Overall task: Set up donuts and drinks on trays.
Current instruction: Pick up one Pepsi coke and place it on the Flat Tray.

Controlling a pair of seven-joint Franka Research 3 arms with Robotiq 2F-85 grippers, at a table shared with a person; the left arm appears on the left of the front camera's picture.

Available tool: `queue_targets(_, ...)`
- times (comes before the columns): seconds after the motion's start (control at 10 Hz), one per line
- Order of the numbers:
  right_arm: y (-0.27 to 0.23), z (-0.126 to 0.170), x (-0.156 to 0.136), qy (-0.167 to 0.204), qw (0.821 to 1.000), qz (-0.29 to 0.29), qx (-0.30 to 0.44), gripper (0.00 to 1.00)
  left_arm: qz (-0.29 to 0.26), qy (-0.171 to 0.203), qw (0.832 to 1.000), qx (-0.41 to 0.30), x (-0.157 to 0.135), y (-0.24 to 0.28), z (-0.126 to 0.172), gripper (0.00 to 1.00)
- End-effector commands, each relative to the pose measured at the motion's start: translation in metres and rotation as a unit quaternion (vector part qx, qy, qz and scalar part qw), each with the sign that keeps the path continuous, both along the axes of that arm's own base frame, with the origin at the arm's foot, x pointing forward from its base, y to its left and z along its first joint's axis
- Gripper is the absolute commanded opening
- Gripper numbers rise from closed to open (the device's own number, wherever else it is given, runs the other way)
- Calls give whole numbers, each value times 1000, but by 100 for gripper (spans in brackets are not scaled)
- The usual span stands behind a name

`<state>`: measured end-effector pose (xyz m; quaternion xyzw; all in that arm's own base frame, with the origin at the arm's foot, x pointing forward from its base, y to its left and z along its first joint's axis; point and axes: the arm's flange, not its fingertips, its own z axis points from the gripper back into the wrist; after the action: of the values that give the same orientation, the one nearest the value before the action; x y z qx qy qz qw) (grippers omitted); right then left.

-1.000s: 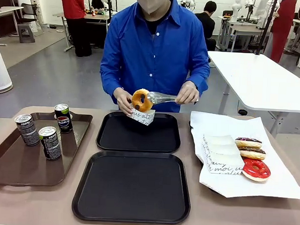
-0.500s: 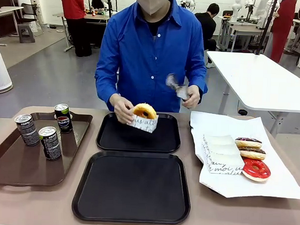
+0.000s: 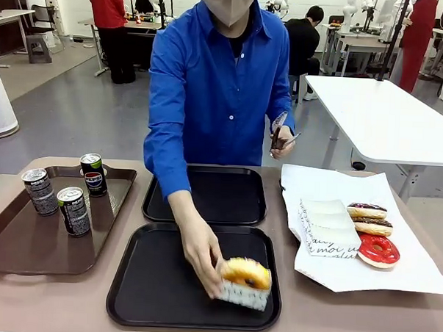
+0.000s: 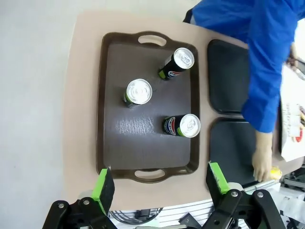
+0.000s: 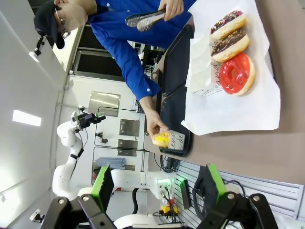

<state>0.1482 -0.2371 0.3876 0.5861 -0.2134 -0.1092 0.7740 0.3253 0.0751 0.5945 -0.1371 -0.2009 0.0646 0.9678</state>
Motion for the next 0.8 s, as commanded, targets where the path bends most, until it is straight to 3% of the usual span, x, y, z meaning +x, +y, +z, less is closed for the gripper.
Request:
queue_targets(0.0,0,1,2,-12,1000,-1,0,100,7,14,1000,19,11,-10,0,100)
queue_targets(0.1,0,1,2,-12,1000,-1,0,100,-6,0,1000,-11,7,-11,-2,100)
queue_targets(0.6,0,1,2,-12,1000,-1,0,100,-9,6,1000,5,8,-11,-4,100)
queue_targets(0.7,0,1,2,-12,1000,-1,0,100,-23,-13,999,46,12,-32,-22,100)
